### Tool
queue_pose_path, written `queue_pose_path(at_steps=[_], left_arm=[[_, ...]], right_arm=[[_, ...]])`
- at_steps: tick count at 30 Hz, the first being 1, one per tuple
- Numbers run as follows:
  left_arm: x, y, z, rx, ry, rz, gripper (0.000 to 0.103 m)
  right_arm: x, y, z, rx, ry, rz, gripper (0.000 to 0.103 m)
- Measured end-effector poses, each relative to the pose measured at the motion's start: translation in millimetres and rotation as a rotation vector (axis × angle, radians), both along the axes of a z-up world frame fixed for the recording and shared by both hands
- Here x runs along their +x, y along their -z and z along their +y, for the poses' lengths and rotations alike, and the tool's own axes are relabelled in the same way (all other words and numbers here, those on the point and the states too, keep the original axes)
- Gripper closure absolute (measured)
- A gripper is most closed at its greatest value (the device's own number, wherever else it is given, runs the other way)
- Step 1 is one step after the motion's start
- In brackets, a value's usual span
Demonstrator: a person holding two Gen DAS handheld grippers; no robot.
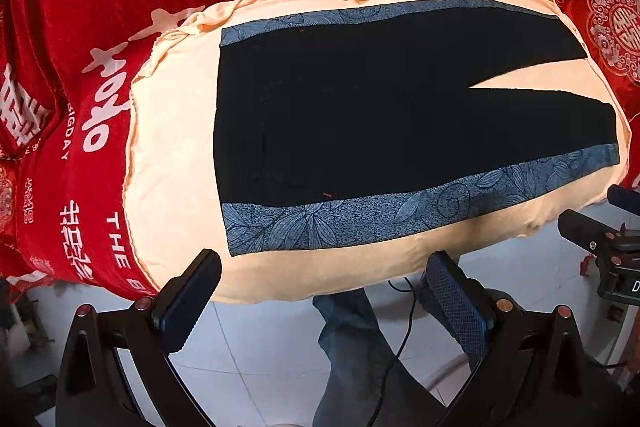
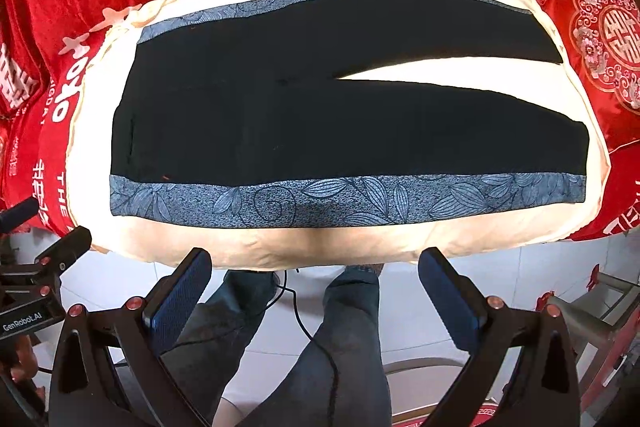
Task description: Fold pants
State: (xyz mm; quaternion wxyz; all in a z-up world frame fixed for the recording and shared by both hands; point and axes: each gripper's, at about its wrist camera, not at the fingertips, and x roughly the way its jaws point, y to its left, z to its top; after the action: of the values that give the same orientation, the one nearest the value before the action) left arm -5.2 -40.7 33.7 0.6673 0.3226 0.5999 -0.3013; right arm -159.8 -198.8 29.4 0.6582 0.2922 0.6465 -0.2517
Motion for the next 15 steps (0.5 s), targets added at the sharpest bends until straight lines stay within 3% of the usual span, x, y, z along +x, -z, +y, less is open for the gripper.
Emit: queue_pose_path(at_steps=[15], left_arm=[[0.6,0.5,-3.2,0.015,-0.002,-0.013,0.000]], right_arm=[[-1.6,0.8,-3.6,-0.003,0.006,0.010,0.000]])
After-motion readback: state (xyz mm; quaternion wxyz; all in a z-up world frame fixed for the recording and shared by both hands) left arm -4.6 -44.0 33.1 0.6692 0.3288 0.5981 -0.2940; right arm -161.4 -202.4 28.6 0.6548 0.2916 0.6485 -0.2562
